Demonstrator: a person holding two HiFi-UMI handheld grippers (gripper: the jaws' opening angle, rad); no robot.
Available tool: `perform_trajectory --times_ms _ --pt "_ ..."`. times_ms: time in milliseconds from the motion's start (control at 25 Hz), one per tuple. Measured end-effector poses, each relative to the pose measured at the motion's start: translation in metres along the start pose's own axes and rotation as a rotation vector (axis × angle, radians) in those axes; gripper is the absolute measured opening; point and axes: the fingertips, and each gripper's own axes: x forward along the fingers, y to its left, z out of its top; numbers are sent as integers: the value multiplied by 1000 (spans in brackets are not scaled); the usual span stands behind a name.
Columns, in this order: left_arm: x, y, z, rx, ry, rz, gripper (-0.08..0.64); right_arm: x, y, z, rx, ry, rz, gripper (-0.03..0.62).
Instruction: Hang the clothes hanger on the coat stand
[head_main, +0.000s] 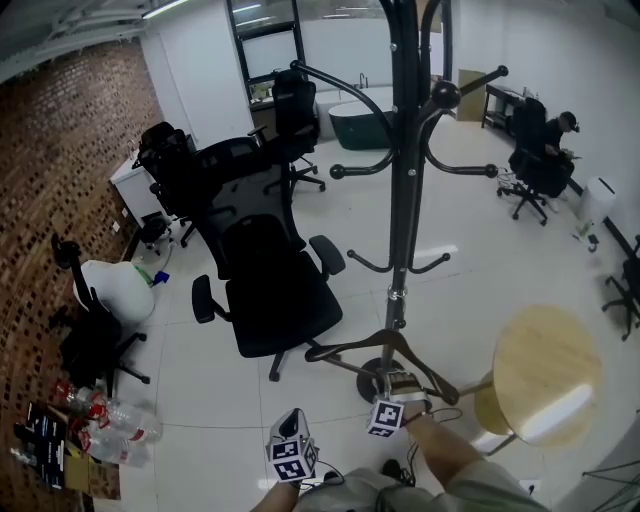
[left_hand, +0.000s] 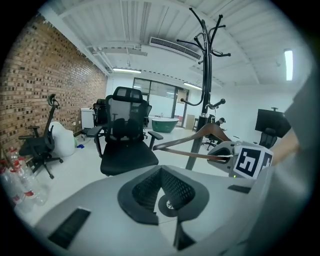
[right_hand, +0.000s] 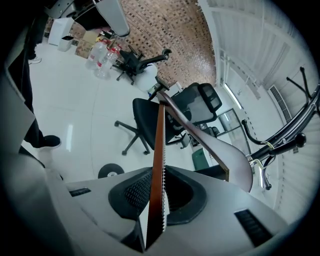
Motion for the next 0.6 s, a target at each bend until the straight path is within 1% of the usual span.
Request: perform_trajectory --times_ms 80,200,280,480,600 --pt "2 1 -1 3 7 -1 17 9 1 -7 -12 28 5 43" --pt "4 2 1 3 10 -1 17 9 -2 -3 48 30 37 48" --pt "3 3 3 4 7 -1 17 11 -1 -4 61 43 51 52" --pt "4 8 4 -2 1 -2 17 23 4 -19 51 84 48 58" --pt "0 13 0 -5 5 4 17 24 3 -16 82 84 57 60"
